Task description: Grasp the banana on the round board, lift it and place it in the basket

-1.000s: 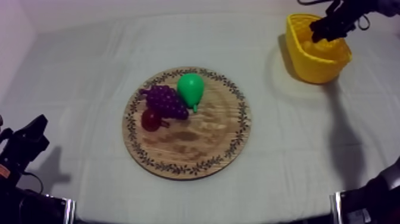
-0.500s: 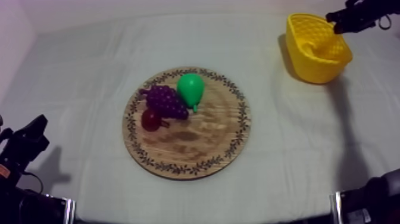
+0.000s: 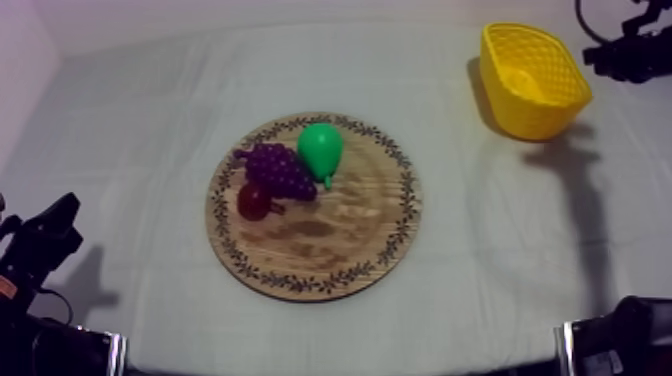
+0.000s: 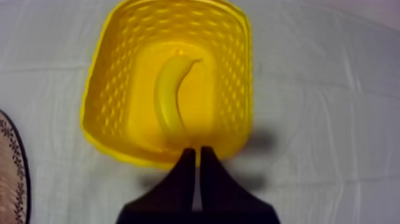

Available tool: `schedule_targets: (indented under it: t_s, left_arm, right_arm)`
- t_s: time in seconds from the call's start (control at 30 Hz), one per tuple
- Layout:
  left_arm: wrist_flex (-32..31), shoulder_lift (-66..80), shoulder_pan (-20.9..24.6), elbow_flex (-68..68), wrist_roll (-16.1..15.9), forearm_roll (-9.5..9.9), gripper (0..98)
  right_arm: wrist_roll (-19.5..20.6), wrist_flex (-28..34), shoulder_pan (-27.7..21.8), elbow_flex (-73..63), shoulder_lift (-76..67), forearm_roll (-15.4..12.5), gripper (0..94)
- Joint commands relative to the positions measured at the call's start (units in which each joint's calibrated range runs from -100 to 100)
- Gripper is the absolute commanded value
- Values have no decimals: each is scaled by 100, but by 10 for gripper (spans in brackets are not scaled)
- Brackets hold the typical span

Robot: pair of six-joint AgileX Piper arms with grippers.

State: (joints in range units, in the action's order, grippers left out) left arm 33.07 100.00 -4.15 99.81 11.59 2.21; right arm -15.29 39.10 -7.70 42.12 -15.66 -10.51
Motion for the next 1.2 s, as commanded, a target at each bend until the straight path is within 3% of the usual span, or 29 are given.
schedule_targets:
  t_s: [0.0, 0.27, 0.47, 1.17]
  left_arm:
    - [-1, 0, -1, -3, 1, -4, 1]
    - [-1, 0, -1, -3, 1, -4, 1]
    - [-1, 0, -1, -3, 1, -4, 1]
    - [-1, 0, -1, -3, -1, -4, 1]
  right_arm:
    - [-17, -381, 34, 1137, -669, 43, 7]
    - [-34, -731, 173, 2789, -2135, 250, 7]
    - [160, -951, 383, 3950, -3194, 586, 7]
    - [441, 109, 504, 5657, -6911, 968, 7]
